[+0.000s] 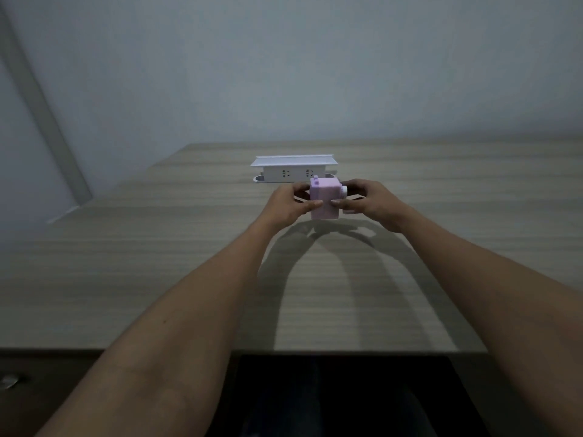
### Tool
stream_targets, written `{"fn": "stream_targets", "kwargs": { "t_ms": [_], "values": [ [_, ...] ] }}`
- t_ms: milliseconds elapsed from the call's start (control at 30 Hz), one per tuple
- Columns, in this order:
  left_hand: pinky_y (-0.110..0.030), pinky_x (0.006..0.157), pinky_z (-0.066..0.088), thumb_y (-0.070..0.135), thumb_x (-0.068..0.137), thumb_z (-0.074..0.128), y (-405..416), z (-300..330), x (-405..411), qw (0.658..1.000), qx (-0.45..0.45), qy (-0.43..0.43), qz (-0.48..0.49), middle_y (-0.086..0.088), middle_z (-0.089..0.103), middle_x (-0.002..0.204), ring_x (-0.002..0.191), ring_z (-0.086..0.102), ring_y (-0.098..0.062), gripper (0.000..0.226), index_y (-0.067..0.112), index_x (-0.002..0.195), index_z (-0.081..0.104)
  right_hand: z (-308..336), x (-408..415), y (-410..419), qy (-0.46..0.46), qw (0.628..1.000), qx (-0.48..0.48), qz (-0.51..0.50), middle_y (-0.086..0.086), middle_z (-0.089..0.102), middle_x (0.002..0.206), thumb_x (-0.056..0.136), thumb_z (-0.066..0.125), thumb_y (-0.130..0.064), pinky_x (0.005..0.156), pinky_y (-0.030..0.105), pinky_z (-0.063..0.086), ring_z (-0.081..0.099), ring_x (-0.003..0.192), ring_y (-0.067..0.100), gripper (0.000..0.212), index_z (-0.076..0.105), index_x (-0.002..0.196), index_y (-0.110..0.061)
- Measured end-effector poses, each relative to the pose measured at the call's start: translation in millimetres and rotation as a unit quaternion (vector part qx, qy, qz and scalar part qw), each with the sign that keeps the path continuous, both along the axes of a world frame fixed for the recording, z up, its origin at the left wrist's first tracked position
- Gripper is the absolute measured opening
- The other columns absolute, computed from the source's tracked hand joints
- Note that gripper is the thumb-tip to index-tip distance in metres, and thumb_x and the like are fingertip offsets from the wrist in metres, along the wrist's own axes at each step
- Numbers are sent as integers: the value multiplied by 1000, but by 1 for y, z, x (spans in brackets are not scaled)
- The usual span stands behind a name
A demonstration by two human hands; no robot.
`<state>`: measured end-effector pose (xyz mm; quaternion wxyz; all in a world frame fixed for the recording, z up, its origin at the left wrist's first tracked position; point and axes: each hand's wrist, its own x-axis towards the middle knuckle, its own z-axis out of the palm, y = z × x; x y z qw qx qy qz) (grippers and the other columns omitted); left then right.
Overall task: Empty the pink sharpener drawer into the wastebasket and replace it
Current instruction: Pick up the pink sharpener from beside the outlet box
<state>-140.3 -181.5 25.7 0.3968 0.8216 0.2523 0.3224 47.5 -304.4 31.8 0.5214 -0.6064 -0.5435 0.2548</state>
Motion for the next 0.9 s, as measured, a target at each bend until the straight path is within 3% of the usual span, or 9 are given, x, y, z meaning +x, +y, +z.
{"fn": "stream_targets", "kwargs": {
  "t_ms": [133,467,633,667,767,900],
  "values": [
    [-46,93,59,17,83,80,-19,-12,-12,1000,0,10,-1,-15,76,114,104,73,-30,50,3,130,68,-15,-12,-19,-1,1000,2,-3,18,69,124,84,79,-6,68,20,59,66,99,19,46,66,128,-3],
    [-38,84,60,20,84,79,-36,-30,-30,999,-32,-12,-17,-15,76,110,94,72,-24,49,6,129,68,-32,-26,-34,26,1000,8,8,12,71,113,83,80,-6,77,30,63,68,97,20,47,66,127,-5],
    [-41,73,59,28,81,81,-36,-32,-32,997,-75,-9,-30,-13,74,115,97,73,-29,59,13,136,63,-36,-29,-36,57,998,18,16,13,72,114,83,79,-1,73,24,59,73,86,13,50,65,130,-1],
    [-40,74,58,31,78,83,-34,-35,-33,996,-83,-7,-33,-12,73,118,101,73,-31,64,14,137,62,-38,-29,-36,64,998,20,21,13,73,114,83,79,0,73,24,59,74,86,12,49,65,129,0],
    [-42,99,57,22,74,87,-29,-43,-32,995,-90,5,-45,-14,73,123,114,71,-30,70,8,138,61,-41,-26,-35,65,997,15,31,11,74,110,82,78,3,74,24,59,75,87,11,46,66,127,1],
    [-42,104,54,12,75,86,-25,-46,-32,995,-86,12,-46,-14,74,122,114,71,-27,66,4,136,62,-42,-21,-32,37,999,-5,39,16,74,117,80,80,1,78,24,59,74,93,15,47,67,125,0]
  ]
}}
